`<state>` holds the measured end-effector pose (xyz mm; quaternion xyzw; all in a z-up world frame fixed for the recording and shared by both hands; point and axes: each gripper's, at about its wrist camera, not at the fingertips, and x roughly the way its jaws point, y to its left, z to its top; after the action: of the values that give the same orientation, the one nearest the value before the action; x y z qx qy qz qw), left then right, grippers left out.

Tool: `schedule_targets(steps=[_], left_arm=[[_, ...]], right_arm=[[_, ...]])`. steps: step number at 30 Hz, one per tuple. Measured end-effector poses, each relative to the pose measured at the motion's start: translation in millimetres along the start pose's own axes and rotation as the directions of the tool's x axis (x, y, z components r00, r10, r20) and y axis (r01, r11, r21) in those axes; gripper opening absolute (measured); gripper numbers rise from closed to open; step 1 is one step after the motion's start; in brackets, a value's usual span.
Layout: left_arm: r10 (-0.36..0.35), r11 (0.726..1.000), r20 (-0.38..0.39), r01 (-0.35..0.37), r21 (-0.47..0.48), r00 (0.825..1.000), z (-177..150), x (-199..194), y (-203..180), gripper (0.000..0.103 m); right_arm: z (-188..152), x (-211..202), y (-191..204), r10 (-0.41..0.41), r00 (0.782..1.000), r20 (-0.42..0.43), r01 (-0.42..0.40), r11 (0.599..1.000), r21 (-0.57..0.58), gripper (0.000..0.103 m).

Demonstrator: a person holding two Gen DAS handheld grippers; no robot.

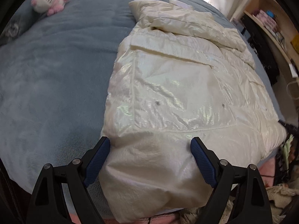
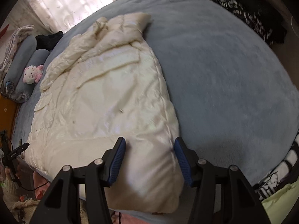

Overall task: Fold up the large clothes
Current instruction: 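Grasp the jacket hem with both grippers side by side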

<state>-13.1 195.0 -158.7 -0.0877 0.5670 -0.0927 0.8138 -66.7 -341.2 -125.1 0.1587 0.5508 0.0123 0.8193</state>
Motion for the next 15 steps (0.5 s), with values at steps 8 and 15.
schedule_targets(steps=[8, 15], left_arm=[[-0.075, 0.995, -0.027, 0.073, -0.062, 0.997, -4, 8, 25, 0.088], [-0.164, 0.983, -0.056, 0.158, -0.096, 0.985, -8, 28, 35, 0.102]], right_arm=[[-10, 3, -24, 0.092, 0.996, -0.020, -0.090, 0.992, 0.090, 0.063], [-12, 20, -22, 0.114, 0.992, -0.048, -0.108, 0.988, 0.113, 0.076]])
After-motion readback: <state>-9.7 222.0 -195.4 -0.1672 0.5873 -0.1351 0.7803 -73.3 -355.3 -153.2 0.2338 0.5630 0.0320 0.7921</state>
